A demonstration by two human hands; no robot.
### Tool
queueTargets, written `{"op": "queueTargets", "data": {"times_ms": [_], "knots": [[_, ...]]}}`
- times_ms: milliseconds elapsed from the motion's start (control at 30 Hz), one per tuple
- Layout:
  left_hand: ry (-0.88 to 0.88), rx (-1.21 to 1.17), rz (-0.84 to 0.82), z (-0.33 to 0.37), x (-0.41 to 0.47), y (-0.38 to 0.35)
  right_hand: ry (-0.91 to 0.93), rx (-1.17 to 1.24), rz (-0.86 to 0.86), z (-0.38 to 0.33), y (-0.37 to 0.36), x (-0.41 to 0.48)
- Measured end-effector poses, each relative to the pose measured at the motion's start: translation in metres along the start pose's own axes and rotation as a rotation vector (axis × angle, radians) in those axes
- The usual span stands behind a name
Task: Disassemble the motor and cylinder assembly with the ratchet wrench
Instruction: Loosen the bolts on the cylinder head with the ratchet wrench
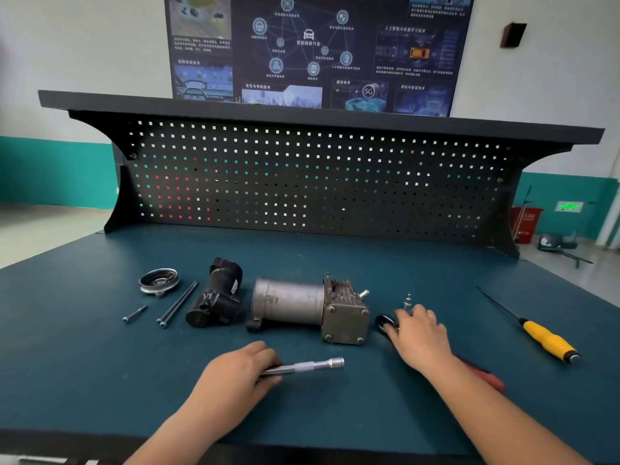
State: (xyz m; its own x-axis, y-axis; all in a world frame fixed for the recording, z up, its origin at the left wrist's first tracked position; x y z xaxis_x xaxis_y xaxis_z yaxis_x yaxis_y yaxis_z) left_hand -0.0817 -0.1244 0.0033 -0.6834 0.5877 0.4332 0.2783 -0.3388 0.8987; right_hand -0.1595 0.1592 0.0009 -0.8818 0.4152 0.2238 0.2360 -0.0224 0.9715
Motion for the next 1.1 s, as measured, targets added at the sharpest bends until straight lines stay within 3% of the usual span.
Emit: {"op": "queueTargets", "data": {"times_ms": [67, 133, 233, 300, 400, 533, 667, 800, 900, 1000, 1100], "knots": [[-0.032, -0.018, -0.020, 0.004, 0.003, -0.001, 0.082, 0.303, 0.018, -0.007, 0.023, -0.024], [-0.104, 0.005, -0.069, 0.011, 0.007, -0.003, 0.354, 0.511, 0.026, -0.024, 0.048, -0.068], [-0.308, 0.062, -0.045, 0.042, 0.011, 0.008, 0.698, 0.237, -0.098, -0.049, 0.053, -0.137], [-0.409, 0.085, -0.033, 0.058, 0.012, 0.014, 0.707, 0.074, -0.197, -0.052, 0.048, -0.155], [-0.489, 0.167, -0.070, 0.071, 0.016, 0.021, 0.651, 0.074, -0.276, -0.046, 0.057, -0.158], [-0.516, 0.341, -0.096, 0.070, 0.021, 0.030, 0.619, 0.133, -0.266, -0.023, 0.063, -0.158], [-0.646, 0.480, -0.013, 0.068, 0.026, 0.038, 0.584, 0.119, -0.257, -0.009, 0.068, -0.154], [-0.736, 0.451, -0.005, 0.073, 0.035, 0.032, 0.620, 0.044, -0.213, -0.009, 0.071, -0.146], [-0.605, 0.440, -0.097, 0.036, 0.042, 0.036, 0.601, 0.011, 0.004, 0.020, 0.081, -0.121], [-0.288, 0.338, -0.004, -0.062, 0.007, 0.071, 0.131, 0.166, -0.078, 0.119, 0.073, -0.063], [-0.030, -0.093, 0.113, -0.107, -0.029, 0.072, -0.098, 0.277, -0.074, 0.191, 0.056, -0.012]]}}
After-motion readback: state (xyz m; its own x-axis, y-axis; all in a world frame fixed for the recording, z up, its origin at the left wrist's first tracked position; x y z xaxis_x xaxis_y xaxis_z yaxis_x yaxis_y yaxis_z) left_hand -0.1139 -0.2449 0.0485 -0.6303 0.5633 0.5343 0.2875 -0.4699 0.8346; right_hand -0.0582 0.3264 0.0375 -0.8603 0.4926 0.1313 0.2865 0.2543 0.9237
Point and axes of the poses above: each hand's wrist, its own x-axis towards the middle knuckle, its own y-axis out of the back of the hand, z = x × y, the point moved 6 cm from there along x, towards the middle knuckle, and after that the axes turned 15 degrees about -y, right-handed, at the moved point
